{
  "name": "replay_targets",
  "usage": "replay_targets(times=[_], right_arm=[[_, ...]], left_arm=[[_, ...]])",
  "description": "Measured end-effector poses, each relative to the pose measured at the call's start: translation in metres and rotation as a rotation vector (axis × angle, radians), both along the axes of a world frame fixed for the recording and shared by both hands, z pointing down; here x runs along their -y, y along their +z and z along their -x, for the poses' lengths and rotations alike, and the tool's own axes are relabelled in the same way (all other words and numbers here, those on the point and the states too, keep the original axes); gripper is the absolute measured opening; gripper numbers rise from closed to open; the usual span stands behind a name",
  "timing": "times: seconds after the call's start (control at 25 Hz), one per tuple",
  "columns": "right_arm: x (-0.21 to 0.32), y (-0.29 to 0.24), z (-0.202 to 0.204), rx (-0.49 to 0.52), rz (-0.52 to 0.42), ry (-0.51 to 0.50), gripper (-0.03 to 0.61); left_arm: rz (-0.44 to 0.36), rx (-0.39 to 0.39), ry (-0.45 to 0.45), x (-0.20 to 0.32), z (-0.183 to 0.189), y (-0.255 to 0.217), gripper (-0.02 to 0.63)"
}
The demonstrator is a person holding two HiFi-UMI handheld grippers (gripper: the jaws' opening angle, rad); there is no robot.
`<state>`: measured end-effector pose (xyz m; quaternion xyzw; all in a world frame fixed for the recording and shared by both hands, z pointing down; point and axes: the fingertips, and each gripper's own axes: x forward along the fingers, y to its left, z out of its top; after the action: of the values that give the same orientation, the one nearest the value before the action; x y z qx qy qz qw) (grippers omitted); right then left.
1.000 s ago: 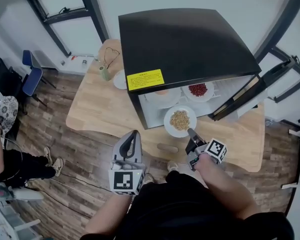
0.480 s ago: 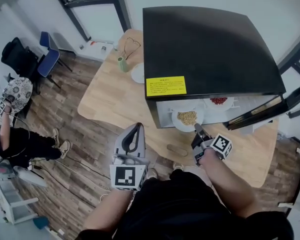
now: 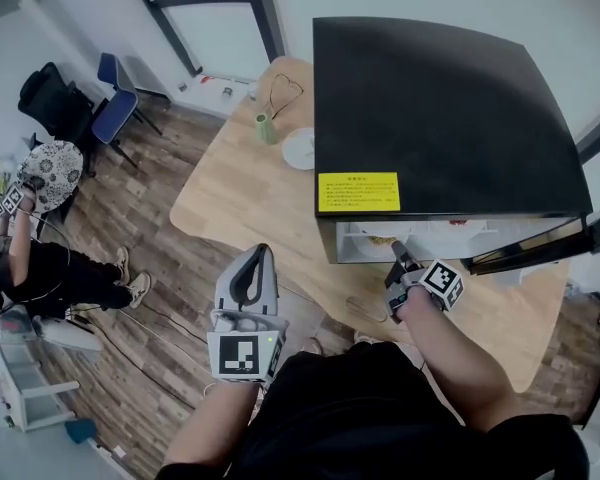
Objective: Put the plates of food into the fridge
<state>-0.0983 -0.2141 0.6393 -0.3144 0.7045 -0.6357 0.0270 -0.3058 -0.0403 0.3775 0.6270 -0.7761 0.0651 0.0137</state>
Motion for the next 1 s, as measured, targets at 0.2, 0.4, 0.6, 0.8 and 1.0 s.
replay_targets(times=[0.2, 0.4, 0.6, 0.8, 1.0], right_arm=[[0.003, 0.008, 0.008, -0.052, 0.006, 0.003, 0.035], [0.005, 0.015, 0.005, -0.269, -0.070, -0.061, 0.037], [0.014, 0.020, -0.002, -0.478, -0.147, -0.134, 0.137], [0.018, 0.017, -0.009, -0.530, -0.189, -0.140, 0.153], [0.018, 0.003, -0.023, -0.555, -0.273, -0.134, 0.153]], left_arm=[[-0.014, 0.016, -0.053, -0.010, 0.020, -0.009, 0.005], [-0.020, 0.029, -0.077, -0.018, 0.033, -0.016, 0.005], [-0.028, 0.040, -0.068, -0.018, 0.029, -0.020, 0.005], [-0.034, 0.045, -0.057, -0.017, 0.027, -0.023, 0.005], [-0.035, 0.045, -0.019, -0.011, 0.015, -0.026, 0.005]])
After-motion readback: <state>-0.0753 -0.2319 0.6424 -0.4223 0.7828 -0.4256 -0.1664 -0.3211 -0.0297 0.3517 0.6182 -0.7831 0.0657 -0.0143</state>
